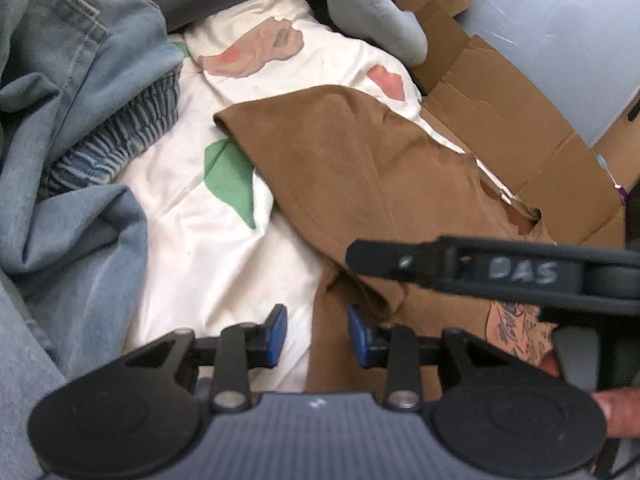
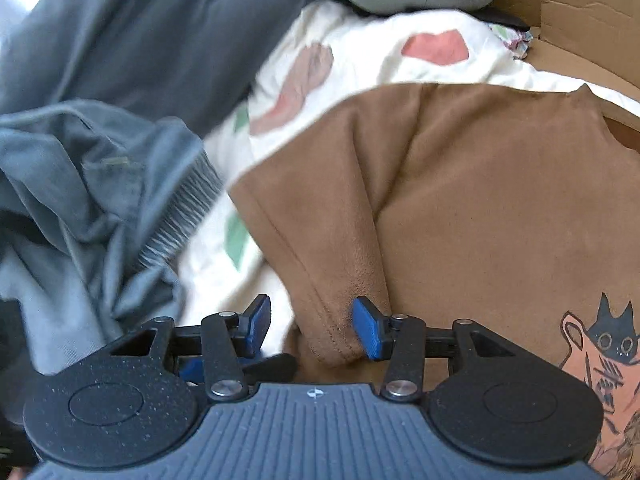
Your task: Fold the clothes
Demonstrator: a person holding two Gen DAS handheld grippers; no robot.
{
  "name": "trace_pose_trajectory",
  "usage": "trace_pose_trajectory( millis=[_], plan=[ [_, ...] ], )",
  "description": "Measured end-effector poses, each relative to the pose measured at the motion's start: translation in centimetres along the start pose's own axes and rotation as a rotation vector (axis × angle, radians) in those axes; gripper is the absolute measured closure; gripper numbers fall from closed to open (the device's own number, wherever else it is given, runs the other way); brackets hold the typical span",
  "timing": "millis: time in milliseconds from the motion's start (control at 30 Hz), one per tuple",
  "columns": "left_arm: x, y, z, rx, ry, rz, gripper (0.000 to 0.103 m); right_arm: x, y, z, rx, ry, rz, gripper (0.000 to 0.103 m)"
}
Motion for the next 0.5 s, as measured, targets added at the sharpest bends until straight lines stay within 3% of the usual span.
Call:
trace_pose_trajectory(
  millis=[233,500],
  plan=[
    [0.3,0.1,0.0,0.009,-0.005,0.002,0.068,2.7,-0.8,-1.0,-0.062,0.073,-0.07,0.052],
    [1.0,0.1,0.8,0.028,-0.012,0.027,0.068,1.6,-1.5,0.0,-0.029,0.086,-0.074,0.093]
  ],
)
Point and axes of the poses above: each gripper's, at about its wrist camera, not at the fingertips, and x roughly the way its jaws point, y to its left, z to its top, the point moved 10 cm from there along x, roughly the way its jaws point, and after that the axes turned 14 degrees about x, right-handed, at the moved point
